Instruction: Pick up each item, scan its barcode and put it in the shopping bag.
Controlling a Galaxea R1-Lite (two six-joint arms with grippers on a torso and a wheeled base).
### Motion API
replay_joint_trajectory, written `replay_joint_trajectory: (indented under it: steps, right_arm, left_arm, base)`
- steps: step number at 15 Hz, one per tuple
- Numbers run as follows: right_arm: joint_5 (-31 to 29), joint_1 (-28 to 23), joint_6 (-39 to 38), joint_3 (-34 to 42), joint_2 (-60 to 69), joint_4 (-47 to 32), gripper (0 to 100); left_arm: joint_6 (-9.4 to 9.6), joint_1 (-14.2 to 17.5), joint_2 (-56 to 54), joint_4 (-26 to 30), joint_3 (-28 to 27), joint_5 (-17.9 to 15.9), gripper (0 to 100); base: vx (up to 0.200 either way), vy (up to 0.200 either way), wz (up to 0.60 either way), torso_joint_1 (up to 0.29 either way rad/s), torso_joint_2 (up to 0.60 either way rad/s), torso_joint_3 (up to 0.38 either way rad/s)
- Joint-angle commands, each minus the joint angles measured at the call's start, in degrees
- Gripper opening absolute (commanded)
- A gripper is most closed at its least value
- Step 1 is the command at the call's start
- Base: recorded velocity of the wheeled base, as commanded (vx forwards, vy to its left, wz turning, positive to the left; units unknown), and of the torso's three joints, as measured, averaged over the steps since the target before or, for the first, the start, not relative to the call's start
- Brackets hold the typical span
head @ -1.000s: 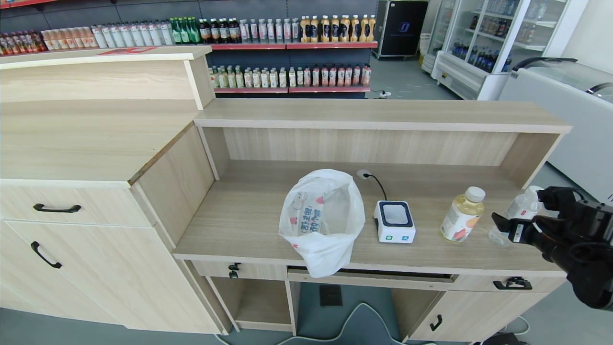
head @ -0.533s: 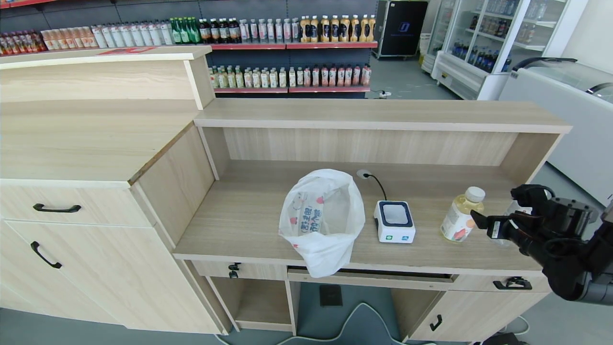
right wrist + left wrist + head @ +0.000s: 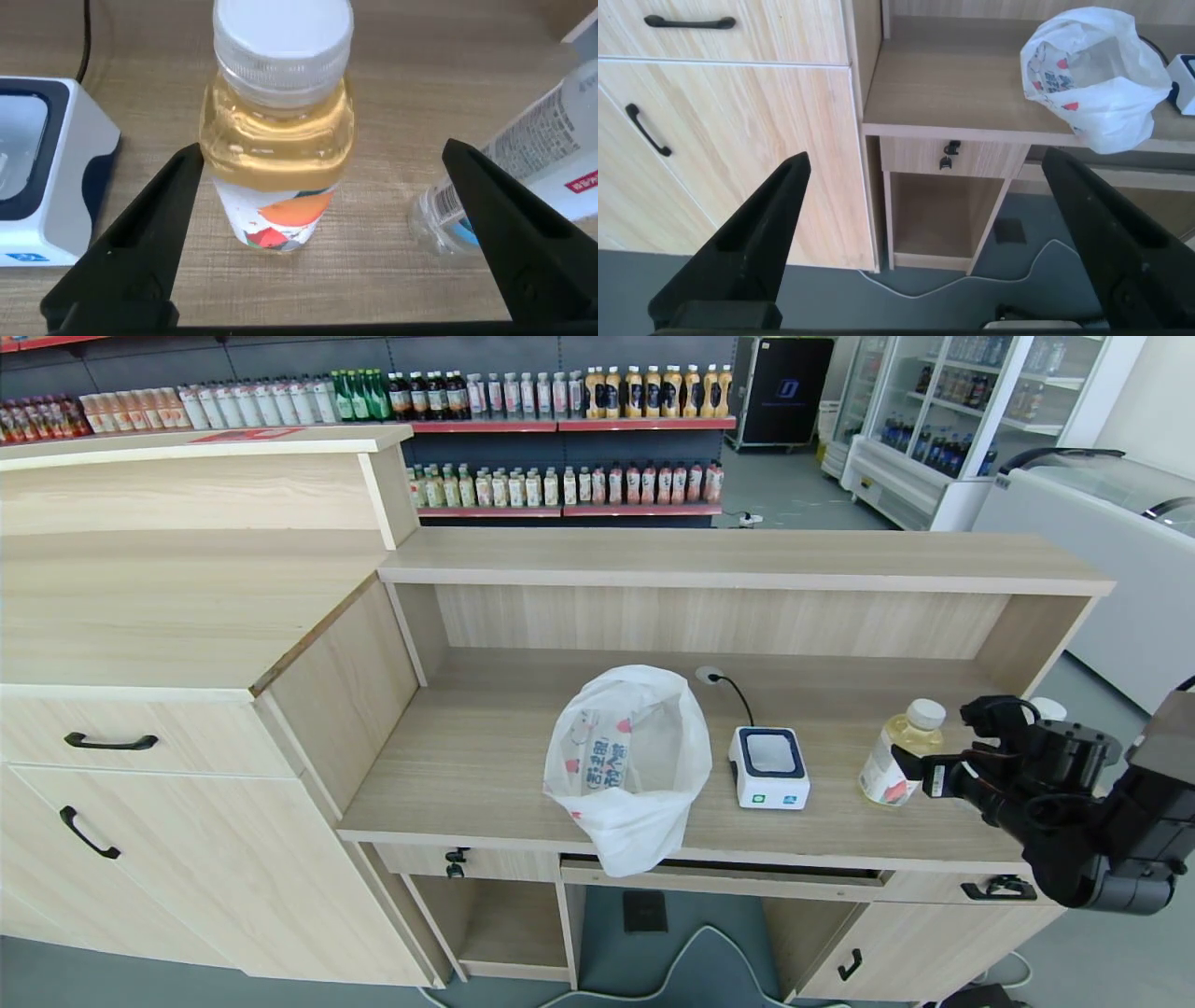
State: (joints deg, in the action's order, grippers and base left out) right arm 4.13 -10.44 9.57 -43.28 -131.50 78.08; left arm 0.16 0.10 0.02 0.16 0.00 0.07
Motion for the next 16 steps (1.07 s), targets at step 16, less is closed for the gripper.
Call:
replay_joint_trajectory:
  steps: [16]
  right_arm:
    - [0.3,4.3,3.7,-14.5,-11.1,-1.4,100]
  left_arm:
    - [0.02,0.0,0.0,0.0,0.0,0.0,100]
  base:
    - [0.0,0.0,0.0,0.0,0.0,0.0]
